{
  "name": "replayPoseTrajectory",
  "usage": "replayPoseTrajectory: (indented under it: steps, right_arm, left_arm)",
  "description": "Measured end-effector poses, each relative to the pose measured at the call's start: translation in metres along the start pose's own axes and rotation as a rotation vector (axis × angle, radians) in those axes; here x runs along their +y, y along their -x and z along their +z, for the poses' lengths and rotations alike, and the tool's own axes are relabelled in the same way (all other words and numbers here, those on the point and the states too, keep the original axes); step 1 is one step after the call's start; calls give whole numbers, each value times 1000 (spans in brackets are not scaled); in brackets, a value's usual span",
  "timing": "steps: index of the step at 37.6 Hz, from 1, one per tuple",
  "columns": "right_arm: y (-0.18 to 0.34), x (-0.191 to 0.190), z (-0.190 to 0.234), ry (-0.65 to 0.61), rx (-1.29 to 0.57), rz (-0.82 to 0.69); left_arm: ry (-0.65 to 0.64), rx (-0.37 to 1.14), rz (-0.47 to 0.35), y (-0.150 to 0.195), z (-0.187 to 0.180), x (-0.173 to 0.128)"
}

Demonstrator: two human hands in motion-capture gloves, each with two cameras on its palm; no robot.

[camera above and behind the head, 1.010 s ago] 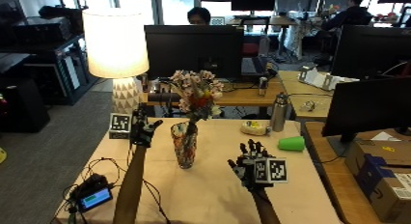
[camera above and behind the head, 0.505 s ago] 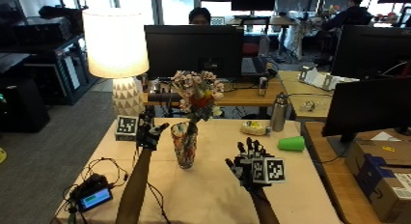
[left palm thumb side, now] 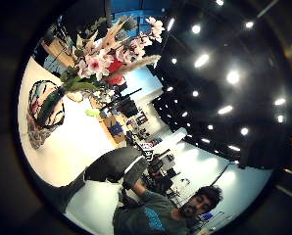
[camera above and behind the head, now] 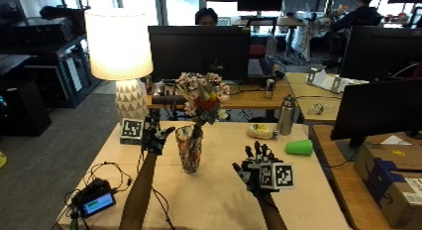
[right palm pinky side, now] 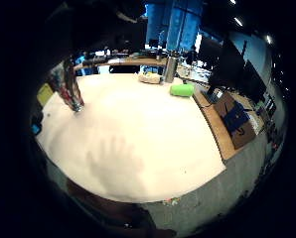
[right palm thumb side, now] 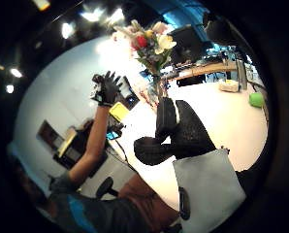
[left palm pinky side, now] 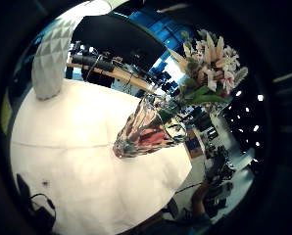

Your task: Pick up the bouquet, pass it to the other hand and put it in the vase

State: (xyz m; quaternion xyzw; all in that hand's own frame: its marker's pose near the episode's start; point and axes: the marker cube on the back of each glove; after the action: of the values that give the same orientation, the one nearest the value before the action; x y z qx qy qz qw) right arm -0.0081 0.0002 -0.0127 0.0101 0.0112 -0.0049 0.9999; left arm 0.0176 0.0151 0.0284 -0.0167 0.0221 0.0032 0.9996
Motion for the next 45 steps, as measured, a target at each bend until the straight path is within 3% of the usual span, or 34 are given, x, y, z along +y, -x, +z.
replayPoseTrajectory:
  steps: [3,6,7,8,12,20,34,42,45]
  right_arm:
    - [1,0,-1,-2,-5,2]
    - [2,1,-1,0,-11,3]
    - [2,1,-1,0,-11,3]
    - [2,1,0,-2,-11,2]
    - [1,-1,2,-19,-10,-3]
    - [2,-1,3,-14,-10,0]
    - [3,0,4,-10,-5,-10]
    - [3,-1,5,-15,-8,-7]
    - [3,-1,5,-15,-8,-4]
  left_arm:
    - [-1,-11,50,-2,0,-1]
    - [-3,-35,263,-1,-2,-10]
    - [-4,-37,296,-1,-2,-12]
    - [-5,-31,281,2,-2,-12]
    - [-6,6,73,10,-1,-8]
    - [-5,8,17,0,-1,-1]
    - [-6,-3,10,3,-3,-1]
    - [-12,2,69,9,-3,-6]
    - [-8,-20,165,6,-4,-8]
